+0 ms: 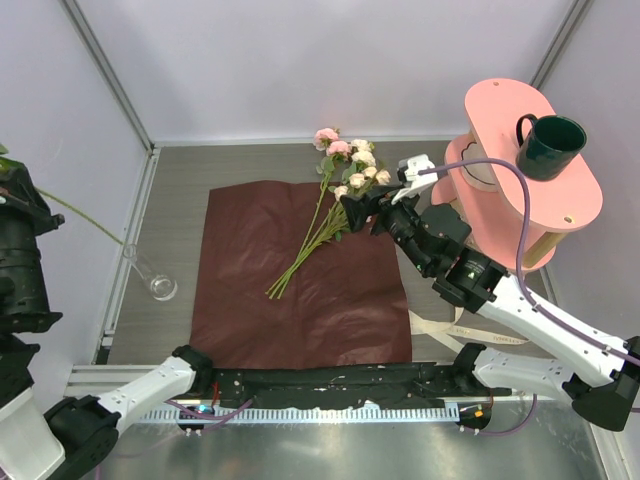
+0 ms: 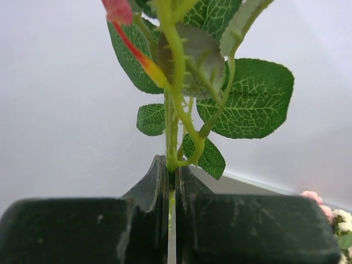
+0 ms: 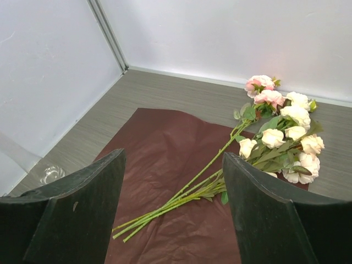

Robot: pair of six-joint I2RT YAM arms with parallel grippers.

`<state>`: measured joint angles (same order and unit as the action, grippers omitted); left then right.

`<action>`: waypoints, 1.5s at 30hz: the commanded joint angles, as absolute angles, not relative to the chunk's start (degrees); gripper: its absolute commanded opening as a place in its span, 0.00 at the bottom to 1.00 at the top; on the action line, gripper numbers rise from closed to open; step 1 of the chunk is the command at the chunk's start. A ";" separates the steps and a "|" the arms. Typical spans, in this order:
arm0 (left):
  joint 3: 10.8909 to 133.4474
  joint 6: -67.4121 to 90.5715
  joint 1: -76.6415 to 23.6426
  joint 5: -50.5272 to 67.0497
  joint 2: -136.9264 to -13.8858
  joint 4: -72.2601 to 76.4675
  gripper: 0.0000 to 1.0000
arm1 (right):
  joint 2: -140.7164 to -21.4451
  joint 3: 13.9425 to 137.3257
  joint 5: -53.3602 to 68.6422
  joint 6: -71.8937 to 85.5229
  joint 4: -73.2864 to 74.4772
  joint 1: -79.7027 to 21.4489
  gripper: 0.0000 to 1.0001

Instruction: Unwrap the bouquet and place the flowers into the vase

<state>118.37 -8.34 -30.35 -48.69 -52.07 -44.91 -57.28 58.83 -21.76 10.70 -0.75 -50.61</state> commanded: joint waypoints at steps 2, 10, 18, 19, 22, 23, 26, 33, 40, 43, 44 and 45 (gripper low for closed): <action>110.23 -15.73 -30.32 -53.52 -51.33 -36.05 0.00 | -57.74 58.01 -21.53 10.90 -3.34 -50.71 0.77; 103.36 -15.29 -30.32 -54.58 -50.71 -31.64 0.00 | -56.43 56.86 -22.23 10.37 -2.99 -50.71 0.77; 101.60 -14.94 -30.32 -55.11 -50.10 -30.24 0.00 | -56.69 56.34 -22.24 10.37 -2.90 -50.71 0.77; 101.43 -15.12 -30.32 -55.19 -49.84 -30.15 0.00 | -56.69 56.42 -22.15 10.37 -2.81 -50.71 0.77; 100.46 -15.12 -30.32 -55.63 -49.48 -29.27 0.00 | -56.78 56.34 -22.15 10.46 -2.90 -50.71 0.77; 99.85 -15.03 -30.32 -55.72 -49.31 -28.57 0.00 | -56.78 56.34 -22.24 10.46 -2.90 -50.80 0.77; 98.27 -15.29 -30.32 -56.34 -48.69 -27.25 0.00 | -56.69 56.34 -22.06 10.46 -2.90 -50.71 0.77; 93.96 -15.38 -30.32 -57.30 -47.03 -23.74 0.00 | -56.34 56.08 -22.06 10.46 -2.90 -50.80 0.77; 89.57 -17.05 -30.32 -58.62 -45.88 -19.34 0.00 | -56.25 55.72 -22.24 10.46 -2.90 -50.80 0.77; 87.46 -17.31 -30.32 -59.58 -45.09 -17.15 0.00 | -56.25 55.63 -22.15 10.46 -2.99 -50.71 0.77; 86.76 -17.31 -30.32 -59.76 -44.91 -16.53 0.00 | -56.25 55.55 -22.15 10.55 -2.90 -50.71 0.77; 86.05 -16.97 -30.32 -60.03 -44.56 -16.09 0.00 | -56.25 55.46 -22.15 10.55 -3.07 -50.71 0.77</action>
